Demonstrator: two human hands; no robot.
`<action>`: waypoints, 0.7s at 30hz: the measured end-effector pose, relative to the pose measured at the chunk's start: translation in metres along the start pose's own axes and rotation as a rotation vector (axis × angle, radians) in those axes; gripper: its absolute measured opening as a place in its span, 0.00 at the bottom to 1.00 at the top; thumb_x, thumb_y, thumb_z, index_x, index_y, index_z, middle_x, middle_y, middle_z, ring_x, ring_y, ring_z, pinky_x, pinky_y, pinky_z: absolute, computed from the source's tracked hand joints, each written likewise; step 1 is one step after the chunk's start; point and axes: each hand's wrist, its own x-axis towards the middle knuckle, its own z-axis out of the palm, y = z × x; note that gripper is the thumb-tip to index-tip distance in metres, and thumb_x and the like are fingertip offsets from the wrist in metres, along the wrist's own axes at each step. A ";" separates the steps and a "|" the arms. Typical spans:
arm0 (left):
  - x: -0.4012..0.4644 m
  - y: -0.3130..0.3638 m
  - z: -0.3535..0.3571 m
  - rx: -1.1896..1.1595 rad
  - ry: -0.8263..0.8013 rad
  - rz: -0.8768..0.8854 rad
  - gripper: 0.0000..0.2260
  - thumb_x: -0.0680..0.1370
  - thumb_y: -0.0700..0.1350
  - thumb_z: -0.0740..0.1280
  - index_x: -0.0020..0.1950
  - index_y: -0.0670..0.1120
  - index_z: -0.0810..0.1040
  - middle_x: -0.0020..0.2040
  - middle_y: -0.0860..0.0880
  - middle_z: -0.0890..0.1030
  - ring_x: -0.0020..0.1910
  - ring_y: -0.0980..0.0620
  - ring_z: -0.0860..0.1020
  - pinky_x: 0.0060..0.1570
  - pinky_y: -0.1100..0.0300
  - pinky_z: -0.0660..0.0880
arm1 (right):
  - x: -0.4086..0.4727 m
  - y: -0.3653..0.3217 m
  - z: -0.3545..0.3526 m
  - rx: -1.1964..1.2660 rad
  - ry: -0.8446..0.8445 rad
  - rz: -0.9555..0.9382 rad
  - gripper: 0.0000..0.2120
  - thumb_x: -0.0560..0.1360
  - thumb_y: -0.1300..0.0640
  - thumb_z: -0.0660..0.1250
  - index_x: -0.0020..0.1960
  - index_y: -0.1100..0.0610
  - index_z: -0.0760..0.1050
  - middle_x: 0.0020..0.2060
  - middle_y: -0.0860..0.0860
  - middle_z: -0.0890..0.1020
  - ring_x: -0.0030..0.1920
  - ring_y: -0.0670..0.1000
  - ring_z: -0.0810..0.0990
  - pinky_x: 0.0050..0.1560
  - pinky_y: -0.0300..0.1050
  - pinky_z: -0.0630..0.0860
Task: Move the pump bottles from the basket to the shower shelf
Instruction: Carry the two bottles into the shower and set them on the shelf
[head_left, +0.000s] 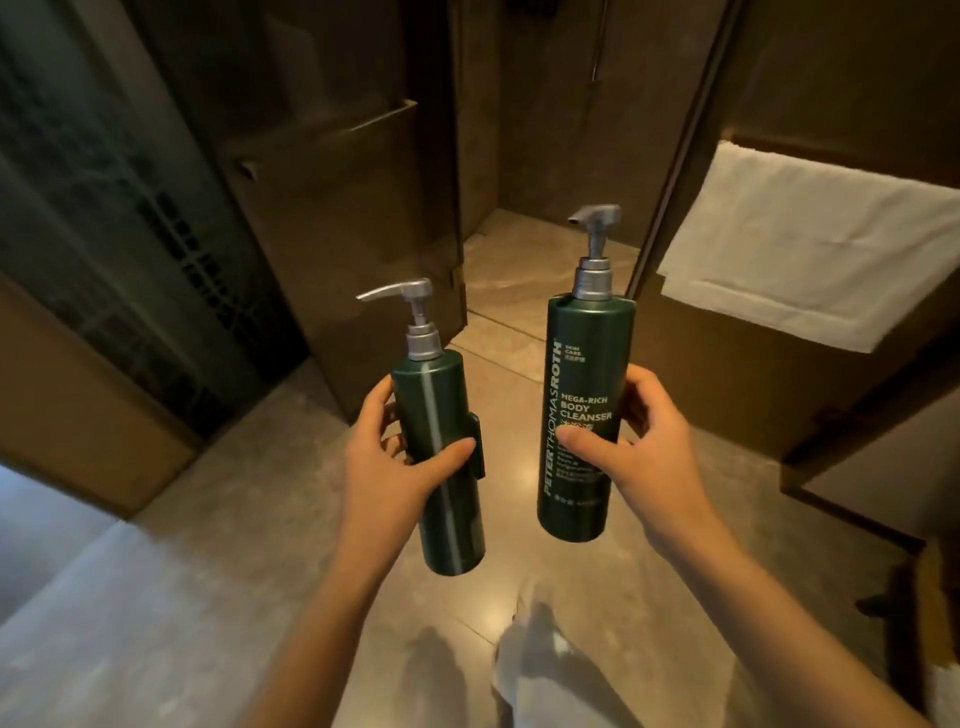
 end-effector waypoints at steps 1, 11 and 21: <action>0.024 -0.002 0.003 -0.004 0.007 0.008 0.38 0.62 0.49 0.78 0.69 0.57 0.65 0.57 0.70 0.73 0.53 0.76 0.72 0.43 0.76 0.71 | 0.025 0.001 0.004 0.006 -0.009 -0.013 0.25 0.64 0.55 0.76 0.55 0.38 0.70 0.52 0.38 0.79 0.53 0.36 0.77 0.46 0.35 0.71; 0.271 0.032 0.048 0.102 0.031 0.173 0.37 0.62 0.54 0.78 0.65 0.69 0.65 0.60 0.71 0.74 0.59 0.70 0.73 0.54 0.69 0.72 | 0.275 -0.015 0.017 0.091 -0.009 -0.164 0.29 0.64 0.61 0.77 0.60 0.46 0.70 0.54 0.42 0.78 0.50 0.31 0.77 0.40 0.23 0.73; 0.472 -0.008 0.100 -0.014 0.015 0.149 0.38 0.61 0.53 0.78 0.64 0.70 0.65 0.55 0.75 0.74 0.54 0.70 0.76 0.46 0.76 0.74 | 0.481 0.014 0.043 0.090 0.060 -0.124 0.28 0.63 0.64 0.77 0.57 0.47 0.72 0.52 0.43 0.79 0.48 0.30 0.78 0.37 0.22 0.73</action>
